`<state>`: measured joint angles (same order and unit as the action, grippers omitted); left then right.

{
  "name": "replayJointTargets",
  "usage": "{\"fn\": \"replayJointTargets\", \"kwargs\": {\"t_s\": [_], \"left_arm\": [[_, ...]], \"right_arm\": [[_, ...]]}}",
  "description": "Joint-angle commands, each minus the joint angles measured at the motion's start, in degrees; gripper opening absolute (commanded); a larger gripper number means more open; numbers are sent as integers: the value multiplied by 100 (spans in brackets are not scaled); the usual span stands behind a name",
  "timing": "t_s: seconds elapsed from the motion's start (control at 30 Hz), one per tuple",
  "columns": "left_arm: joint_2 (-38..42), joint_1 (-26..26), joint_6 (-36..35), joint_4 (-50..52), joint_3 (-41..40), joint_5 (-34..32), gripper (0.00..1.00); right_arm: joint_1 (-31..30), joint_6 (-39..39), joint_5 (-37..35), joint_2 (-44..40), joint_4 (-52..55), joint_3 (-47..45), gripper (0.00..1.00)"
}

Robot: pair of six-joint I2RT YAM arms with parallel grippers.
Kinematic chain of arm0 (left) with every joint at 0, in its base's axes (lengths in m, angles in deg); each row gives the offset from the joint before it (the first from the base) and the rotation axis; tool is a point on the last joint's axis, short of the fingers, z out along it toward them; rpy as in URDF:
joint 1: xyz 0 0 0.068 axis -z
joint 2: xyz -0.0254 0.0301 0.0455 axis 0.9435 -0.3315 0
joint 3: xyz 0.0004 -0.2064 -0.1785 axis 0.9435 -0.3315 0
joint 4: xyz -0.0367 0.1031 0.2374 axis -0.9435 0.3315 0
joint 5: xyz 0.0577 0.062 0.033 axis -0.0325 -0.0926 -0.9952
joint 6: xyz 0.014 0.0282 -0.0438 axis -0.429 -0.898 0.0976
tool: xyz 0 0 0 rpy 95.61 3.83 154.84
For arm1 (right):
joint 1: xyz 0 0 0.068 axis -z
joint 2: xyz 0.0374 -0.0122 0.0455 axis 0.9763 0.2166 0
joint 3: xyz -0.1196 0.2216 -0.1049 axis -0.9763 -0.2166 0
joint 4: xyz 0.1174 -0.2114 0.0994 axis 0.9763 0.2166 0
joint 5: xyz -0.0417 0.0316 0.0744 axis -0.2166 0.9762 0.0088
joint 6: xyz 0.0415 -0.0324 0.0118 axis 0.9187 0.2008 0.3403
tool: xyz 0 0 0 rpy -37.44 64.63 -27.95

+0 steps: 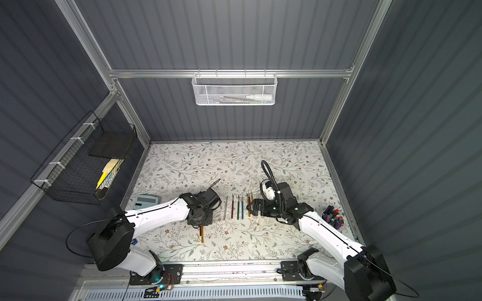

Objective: Remove protective caps from carving knives
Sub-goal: Pick up the carving knife from the center of the board.

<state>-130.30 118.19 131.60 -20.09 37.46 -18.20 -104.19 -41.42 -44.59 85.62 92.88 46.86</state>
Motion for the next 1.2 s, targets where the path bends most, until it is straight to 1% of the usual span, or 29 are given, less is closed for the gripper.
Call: {"fn": "replayJointTargets", "kwargs": {"t_s": [0.0,0.43,0.87,1.0,1.07,1.17], "left_arm": [[-104,-27,16,-21,-66,-62,24],[-272,-27,14,-31,-60,-96,23],[-267,-27,77,-97,-238,-73,23],[-326,-32,78,-176,-249,-2,20],[-377,-31,70,-220,-251,44,17],[-401,-27,69,-277,-276,87,16]], "right_arm": [[-37,-24,-4,-32,-111,-58,99],[-32,-15,-38,-137,-118,-147,99],[-36,73,-64,-242,-266,-300,99],[-37,64,-90,-294,-228,-344,99],[-32,62,-91,-313,-229,-361,99],[-35,58,-116,-331,-219,-370,99]]}}
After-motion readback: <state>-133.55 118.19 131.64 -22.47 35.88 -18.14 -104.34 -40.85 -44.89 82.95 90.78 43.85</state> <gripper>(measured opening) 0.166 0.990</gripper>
